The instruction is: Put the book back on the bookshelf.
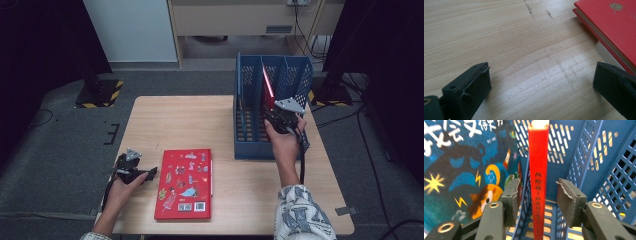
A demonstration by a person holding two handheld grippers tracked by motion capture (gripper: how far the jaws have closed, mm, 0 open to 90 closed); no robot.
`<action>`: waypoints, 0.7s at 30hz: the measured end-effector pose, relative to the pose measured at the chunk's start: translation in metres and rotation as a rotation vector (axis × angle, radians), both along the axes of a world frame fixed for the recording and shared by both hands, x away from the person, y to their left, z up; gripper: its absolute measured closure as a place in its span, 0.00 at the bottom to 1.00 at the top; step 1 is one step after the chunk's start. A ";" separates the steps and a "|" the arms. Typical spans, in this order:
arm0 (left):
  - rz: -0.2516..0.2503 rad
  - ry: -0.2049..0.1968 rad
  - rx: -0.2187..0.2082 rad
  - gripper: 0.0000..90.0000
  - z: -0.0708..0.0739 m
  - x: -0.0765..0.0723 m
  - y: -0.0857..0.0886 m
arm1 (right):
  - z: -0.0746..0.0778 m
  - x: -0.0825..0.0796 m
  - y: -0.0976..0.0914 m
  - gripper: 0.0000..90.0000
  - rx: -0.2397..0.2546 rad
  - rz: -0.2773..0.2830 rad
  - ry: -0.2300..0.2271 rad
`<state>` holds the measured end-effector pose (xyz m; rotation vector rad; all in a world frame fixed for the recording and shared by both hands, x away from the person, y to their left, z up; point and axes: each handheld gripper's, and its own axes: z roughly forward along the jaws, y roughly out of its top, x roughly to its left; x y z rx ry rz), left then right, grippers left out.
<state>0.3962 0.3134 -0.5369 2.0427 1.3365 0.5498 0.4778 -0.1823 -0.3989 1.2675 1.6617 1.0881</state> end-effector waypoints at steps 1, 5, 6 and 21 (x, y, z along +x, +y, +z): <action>0.000 0.000 0.000 0.00 0.000 0.000 0.000 | -0.001 0.000 0.000 0.63 -0.004 0.001 0.001; 0.000 0.000 0.000 0.00 0.000 0.000 0.000 | -0.004 -0.001 -0.001 0.67 -0.009 0.001 0.006; 0.000 0.000 0.000 0.00 0.000 0.000 0.000 | -0.004 -0.001 -0.001 0.68 -0.007 -0.002 0.008; -0.002 0.001 0.001 0.00 0.000 0.000 0.000 | -0.010 0.001 0.001 0.74 -0.022 0.008 0.037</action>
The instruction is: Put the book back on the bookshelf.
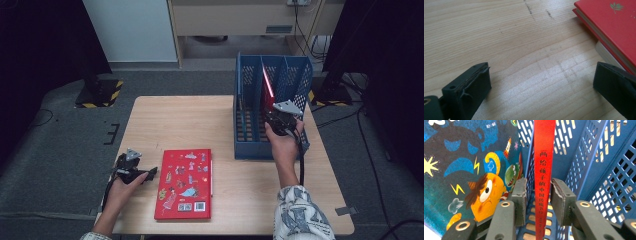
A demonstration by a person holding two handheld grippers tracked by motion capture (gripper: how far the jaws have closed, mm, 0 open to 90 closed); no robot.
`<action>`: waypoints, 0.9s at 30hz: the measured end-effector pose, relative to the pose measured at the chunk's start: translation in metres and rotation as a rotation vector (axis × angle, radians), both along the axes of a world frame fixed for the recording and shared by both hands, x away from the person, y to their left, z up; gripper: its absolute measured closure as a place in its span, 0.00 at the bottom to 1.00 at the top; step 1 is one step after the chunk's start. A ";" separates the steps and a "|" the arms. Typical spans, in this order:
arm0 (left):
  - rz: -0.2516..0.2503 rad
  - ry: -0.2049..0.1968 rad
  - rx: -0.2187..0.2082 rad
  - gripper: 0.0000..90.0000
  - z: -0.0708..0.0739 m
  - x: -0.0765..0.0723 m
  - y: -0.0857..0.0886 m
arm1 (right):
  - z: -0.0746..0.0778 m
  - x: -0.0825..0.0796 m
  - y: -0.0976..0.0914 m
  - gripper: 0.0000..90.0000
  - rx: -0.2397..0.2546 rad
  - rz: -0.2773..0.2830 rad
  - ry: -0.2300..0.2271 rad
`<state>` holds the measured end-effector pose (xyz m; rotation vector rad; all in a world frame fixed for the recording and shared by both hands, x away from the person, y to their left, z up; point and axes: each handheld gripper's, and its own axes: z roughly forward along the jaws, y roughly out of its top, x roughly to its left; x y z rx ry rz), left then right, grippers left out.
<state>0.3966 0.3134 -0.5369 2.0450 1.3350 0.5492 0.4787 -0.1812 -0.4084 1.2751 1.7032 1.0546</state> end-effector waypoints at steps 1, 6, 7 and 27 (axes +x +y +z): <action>0.000 0.000 0.000 0.00 0.000 0.000 0.000 | 0.000 0.000 0.000 0.74 -0.002 -0.002 0.002; 0.000 0.000 0.000 0.00 0.000 0.000 0.000 | -0.001 0.001 0.001 0.78 -0.002 -0.003 0.004; 0.000 0.000 0.000 0.00 0.000 0.000 0.000 | -0.001 0.001 0.001 0.78 -0.002 -0.003 0.004; -0.002 0.000 -0.001 0.00 0.000 0.000 0.000 | 0.000 0.000 0.003 0.59 0.030 0.009 0.017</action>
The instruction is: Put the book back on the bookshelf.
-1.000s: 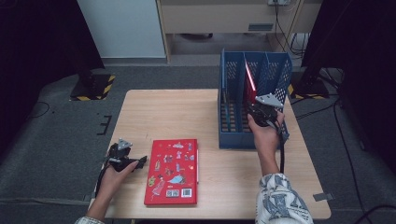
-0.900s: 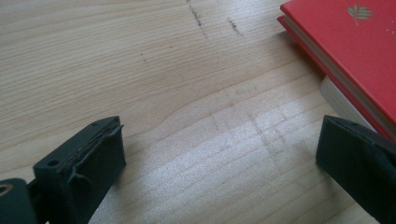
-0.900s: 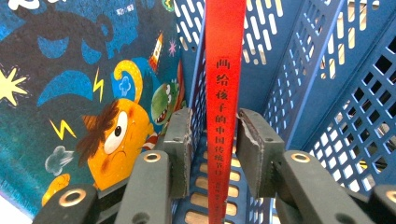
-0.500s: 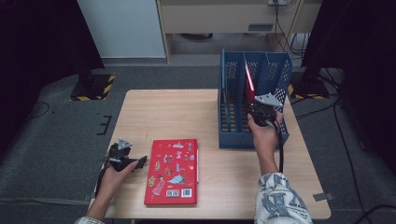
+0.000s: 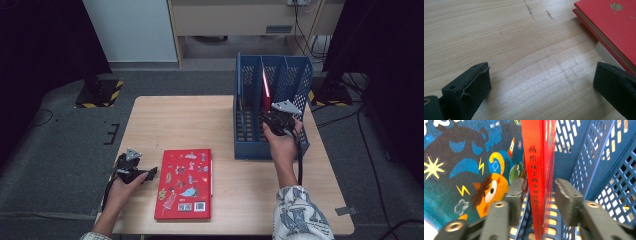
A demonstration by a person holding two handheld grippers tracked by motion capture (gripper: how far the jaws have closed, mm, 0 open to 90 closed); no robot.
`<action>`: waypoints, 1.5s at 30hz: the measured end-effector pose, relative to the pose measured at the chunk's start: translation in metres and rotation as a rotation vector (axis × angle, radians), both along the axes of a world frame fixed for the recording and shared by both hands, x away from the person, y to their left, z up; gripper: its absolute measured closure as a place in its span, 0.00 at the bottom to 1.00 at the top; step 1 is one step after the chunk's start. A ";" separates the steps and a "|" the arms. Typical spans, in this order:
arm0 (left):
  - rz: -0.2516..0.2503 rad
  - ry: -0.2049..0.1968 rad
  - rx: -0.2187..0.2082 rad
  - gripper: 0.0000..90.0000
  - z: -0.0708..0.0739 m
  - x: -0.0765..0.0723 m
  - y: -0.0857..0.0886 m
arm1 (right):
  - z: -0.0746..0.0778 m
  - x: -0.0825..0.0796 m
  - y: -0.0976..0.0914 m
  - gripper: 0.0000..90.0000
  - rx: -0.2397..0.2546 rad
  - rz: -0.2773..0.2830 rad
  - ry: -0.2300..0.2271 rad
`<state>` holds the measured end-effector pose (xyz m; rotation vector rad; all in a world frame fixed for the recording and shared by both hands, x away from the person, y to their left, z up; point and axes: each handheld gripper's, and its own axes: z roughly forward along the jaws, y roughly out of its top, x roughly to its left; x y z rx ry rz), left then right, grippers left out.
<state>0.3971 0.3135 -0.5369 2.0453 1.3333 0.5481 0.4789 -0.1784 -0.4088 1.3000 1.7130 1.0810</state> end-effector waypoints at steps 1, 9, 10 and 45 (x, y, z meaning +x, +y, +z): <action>0.000 0.000 0.000 0.00 0.000 0.000 0.000 | 0.000 -0.002 -0.001 0.56 0.005 -0.006 -0.008; -0.003 0.001 -0.001 0.00 0.000 0.000 0.000 | 0.004 -0.024 -0.008 0.41 0.086 0.066 -0.033; -0.003 0.001 -0.001 0.00 0.000 0.000 0.000 | 0.004 -0.027 -0.008 0.40 0.089 0.074 -0.034; -0.015 -0.006 -0.013 0.03 0.004 -0.005 0.000 | -0.067 -0.114 0.077 0.16 0.026 0.464 0.109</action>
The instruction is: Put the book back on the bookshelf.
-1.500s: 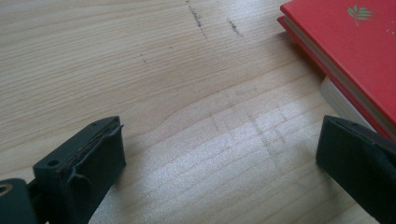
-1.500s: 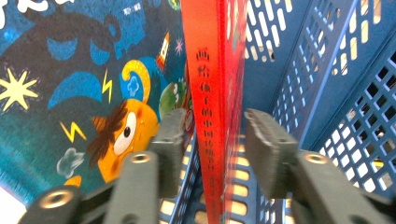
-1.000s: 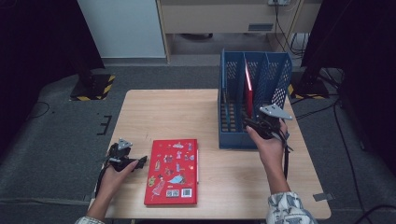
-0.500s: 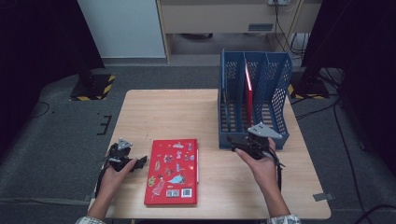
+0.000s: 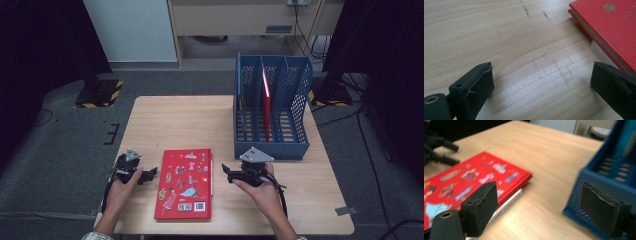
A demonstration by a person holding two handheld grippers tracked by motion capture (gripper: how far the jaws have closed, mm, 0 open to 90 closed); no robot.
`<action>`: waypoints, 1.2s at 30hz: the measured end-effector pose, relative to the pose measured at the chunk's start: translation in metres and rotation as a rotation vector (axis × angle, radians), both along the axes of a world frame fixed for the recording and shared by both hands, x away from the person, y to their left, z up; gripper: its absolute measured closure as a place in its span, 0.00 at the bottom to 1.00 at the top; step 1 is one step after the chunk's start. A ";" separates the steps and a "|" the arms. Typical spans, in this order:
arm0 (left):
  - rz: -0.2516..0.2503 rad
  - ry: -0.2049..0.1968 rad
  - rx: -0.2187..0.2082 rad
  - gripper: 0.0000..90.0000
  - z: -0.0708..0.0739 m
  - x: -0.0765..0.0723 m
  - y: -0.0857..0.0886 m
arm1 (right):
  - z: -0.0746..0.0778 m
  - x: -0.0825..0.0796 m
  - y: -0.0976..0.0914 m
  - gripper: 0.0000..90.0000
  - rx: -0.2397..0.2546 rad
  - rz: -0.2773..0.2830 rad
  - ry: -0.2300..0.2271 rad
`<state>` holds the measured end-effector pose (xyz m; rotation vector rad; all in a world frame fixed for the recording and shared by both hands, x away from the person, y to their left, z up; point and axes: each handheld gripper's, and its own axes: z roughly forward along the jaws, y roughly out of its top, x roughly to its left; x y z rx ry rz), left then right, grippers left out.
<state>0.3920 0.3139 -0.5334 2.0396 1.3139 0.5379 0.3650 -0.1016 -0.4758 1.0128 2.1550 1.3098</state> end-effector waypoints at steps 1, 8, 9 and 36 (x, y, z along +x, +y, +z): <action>0.001 -0.005 -0.002 0.04 0.001 -0.001 0.000 | -0.002 -0.002 0.004 0.16 -0.010 0.009 0.004; -0.027 -0.013 -0.041 0.05 0.011 -0.016 -0.004 | -0.012 -0.012 0.025 0.14 -0.016 0.075 0.038; -0.029 -0.017 -0.051 0.05 0.013 -0.019 -0.006 | -0.012 -0.013 0.027 0.14 -0.016 0.083 0.042; -0.230 0.061 -0.097 0.11 0.017 -0.046 -0.049 | -0.044 -0.033 0.072 0.09 -0.088 0.247 0.173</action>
